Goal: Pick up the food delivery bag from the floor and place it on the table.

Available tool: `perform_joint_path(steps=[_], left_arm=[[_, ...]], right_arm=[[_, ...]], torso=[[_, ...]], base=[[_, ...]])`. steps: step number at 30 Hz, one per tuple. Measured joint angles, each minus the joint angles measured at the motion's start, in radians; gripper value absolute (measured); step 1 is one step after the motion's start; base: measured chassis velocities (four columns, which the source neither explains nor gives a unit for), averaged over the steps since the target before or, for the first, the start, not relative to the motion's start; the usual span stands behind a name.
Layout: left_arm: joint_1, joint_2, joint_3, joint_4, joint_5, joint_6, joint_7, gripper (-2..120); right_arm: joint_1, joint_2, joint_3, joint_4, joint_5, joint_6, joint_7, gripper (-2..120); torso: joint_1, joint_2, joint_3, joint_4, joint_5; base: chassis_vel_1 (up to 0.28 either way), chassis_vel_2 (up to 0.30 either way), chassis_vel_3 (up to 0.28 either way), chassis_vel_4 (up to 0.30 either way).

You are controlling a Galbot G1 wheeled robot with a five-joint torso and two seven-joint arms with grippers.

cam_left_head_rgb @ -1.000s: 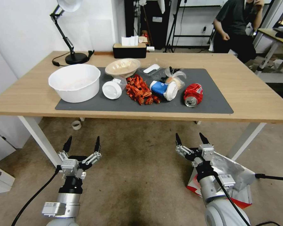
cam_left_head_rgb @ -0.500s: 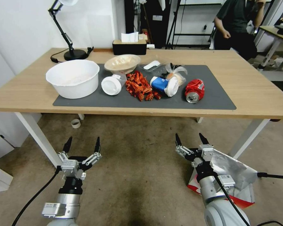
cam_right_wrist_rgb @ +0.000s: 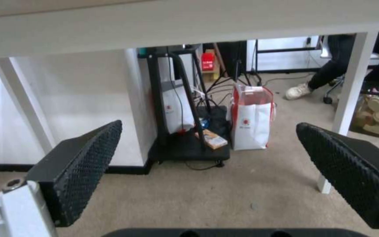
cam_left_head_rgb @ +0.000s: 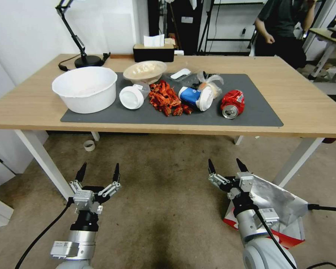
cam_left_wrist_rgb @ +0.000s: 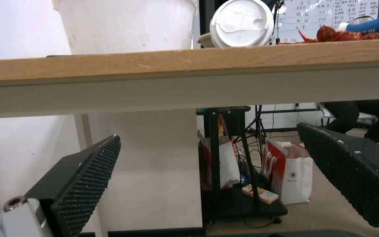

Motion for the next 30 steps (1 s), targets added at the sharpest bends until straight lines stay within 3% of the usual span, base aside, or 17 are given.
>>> perform_joint_path(steps=[30], left_arm=[[0.004, 0.004, -0.003, 0.005, -0.002, -0.016, 0.0, 100]], right_arm=[[0.004, 0.0, -0.002, 0.001, 0.0, -0.003, -0.003, 100]], torso=[[-0.042, -0.119, -0.076, 0.0, 0.0]], base=[[0.0, 0.0, 0.0, 0.0]])
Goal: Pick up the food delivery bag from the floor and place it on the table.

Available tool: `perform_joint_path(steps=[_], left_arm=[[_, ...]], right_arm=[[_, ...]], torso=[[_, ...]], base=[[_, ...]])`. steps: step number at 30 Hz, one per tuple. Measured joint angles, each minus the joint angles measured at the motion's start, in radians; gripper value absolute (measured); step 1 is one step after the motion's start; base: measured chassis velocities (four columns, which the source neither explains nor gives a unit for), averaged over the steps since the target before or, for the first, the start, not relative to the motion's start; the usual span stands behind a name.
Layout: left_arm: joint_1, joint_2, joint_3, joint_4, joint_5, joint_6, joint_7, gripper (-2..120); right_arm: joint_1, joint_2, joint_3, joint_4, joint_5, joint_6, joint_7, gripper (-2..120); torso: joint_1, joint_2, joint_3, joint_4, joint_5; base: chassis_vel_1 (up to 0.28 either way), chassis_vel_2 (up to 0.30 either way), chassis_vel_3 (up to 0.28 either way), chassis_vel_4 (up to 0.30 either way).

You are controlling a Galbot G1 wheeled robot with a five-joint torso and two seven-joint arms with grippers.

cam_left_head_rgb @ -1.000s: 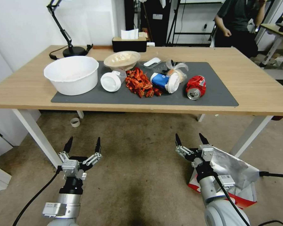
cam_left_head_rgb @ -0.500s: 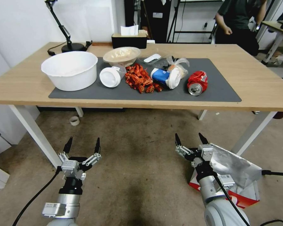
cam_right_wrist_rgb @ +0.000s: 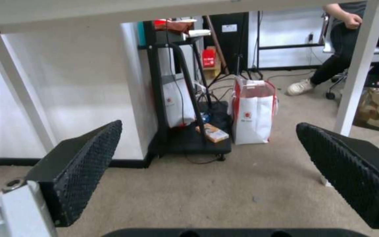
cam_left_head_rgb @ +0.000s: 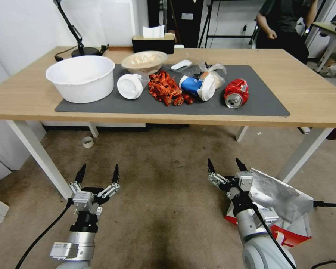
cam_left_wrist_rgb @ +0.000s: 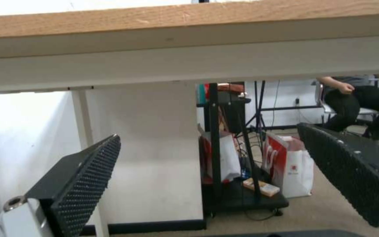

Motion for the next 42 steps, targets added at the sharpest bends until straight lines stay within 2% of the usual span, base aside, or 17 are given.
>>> perform_joint_path(steps=[42], left_arm=[[0.003, 0.005, -0.002, 0.006, -0.004, -0.005, -0.001, 100]], right_arm=[[-0.007, -0.003, 0.0, -0.009, -0.003, 0.01, 0.004, 100]], torso=[[-0.054, -0.174, -0.121, 0.0, 0.0]], base=[[0.0, 0.0, 0.0, 0.0]])
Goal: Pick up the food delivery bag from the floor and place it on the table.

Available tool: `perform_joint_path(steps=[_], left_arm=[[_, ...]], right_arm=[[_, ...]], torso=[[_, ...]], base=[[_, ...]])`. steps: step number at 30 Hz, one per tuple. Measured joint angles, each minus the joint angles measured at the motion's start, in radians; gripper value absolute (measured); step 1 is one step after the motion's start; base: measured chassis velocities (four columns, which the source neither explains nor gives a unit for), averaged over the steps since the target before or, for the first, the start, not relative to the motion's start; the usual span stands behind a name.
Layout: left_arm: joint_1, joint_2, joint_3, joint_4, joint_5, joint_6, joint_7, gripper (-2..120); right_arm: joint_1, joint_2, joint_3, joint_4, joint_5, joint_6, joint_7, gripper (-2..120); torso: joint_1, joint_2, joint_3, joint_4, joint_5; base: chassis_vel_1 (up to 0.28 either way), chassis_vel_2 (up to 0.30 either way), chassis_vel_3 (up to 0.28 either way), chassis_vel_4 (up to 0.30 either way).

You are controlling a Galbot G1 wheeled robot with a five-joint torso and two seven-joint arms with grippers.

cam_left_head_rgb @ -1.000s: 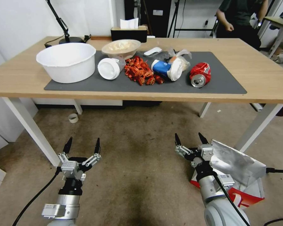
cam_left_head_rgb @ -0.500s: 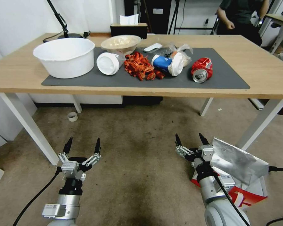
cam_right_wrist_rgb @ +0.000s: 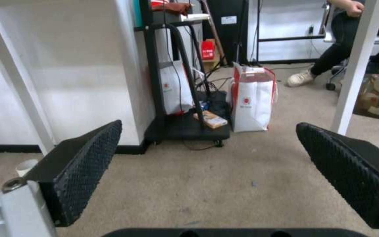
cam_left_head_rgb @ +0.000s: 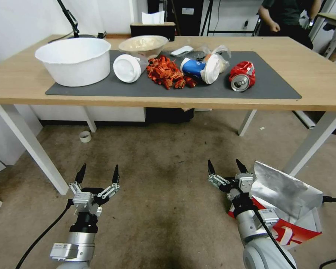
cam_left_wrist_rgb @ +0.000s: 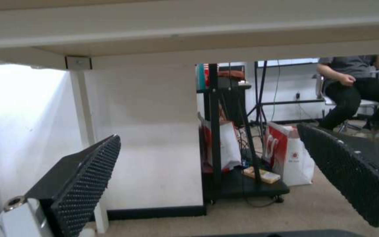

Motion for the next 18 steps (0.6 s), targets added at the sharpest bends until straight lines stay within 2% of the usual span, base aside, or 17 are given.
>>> perform_joint_path(steps=[4, 18], left_arm=[[0.003, 0.0, 0.0, 0.0, 0.0, 0.0, 0.0, 100], [0.008, 0.003, 0.004, 0.004, 0.001, -0.007, 0.0, 100]], right_arm=[[0.0, 0.003, 0.0, -0.001, 0.0, 0.001, 0.0, 100], [-0.002, 0.005, 0.004, 0.001, 0.0, 0.003, 0.002, 100]], torso=[[-0.002, -0.008, -0.006, 0.0, 0.0], [-0.016, -0.07, -0.053, 0.0, -0.0001]], base=[[0.0, 0.0, 0.0, 0.0], [0.0, 0.0, 0.0, 0.0]])
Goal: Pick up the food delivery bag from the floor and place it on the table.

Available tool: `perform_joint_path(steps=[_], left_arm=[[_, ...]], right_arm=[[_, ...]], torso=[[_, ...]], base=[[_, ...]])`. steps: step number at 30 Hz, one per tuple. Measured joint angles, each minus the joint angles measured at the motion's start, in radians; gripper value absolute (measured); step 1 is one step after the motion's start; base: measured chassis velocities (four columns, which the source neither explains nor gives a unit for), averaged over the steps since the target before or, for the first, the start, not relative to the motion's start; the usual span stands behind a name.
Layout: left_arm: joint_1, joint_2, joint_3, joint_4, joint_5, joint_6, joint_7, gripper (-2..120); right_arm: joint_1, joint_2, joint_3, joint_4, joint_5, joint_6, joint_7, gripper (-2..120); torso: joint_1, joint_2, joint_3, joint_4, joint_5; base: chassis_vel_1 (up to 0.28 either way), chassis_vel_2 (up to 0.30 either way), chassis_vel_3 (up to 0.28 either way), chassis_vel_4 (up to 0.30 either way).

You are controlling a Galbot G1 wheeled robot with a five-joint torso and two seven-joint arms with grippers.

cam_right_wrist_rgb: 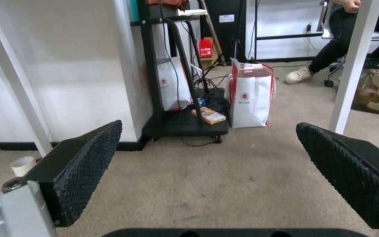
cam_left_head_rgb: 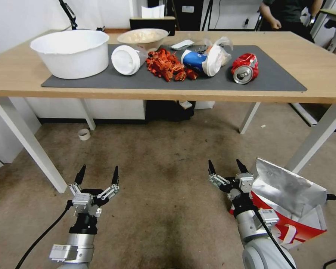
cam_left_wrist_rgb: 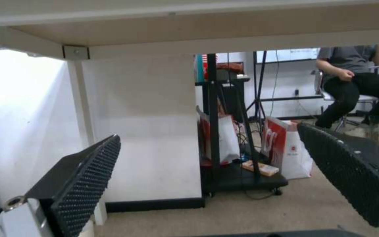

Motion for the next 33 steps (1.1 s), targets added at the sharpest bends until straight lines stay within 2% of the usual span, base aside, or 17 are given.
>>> perform_joint_path(steps=[4, 7, 17, 33], left_arm=[[0.0, 0.002, 0.0, 0.003, 0.0, -0.001, 0.0, 100], [-0.002, 0.007, 0.0, 0.005, -0.003, -0.002, 0.0, 100], [-0.008, 0.012, 0.003, 0.009, -0.006, -0.001, 0.0, 100], [-0.012, 0.012, 0.006, 0.013, -0.012, -0.003, -0.001, 100]], right_arm=[[0.0, 0.002, -0.001, -0.001, -0.001, 0.0, 0.0, 100], [0.001, 0.004, -0.001, -0.001, -0.003, 0.0, 0.0, 100], [0.001, 0.005, 0.0, -0.002, -0.005, 0.0, 0.0, 100], [-0.001, 0.006, 0.001, -0.004, -0.006, 0.0, -0.002, 100]], torso=[[-0.001, -0.01, -0.008, 0.0, 0.0], [-0.004, -0.028, -0.025, 0.0, 0.0], [-0.009, -0.062, -0.053, 0.0, 0.0], [-0.013, -0.125, -0.112, 0.0, 0.0]], base=[[0.0, 0.0, 0.0, 0.0], [0.0, 0.0, 0.0, 0.0], [0.0, 0.0, 0.0, 0.0], [0.0, 0.0, 0.0, 0.0]])
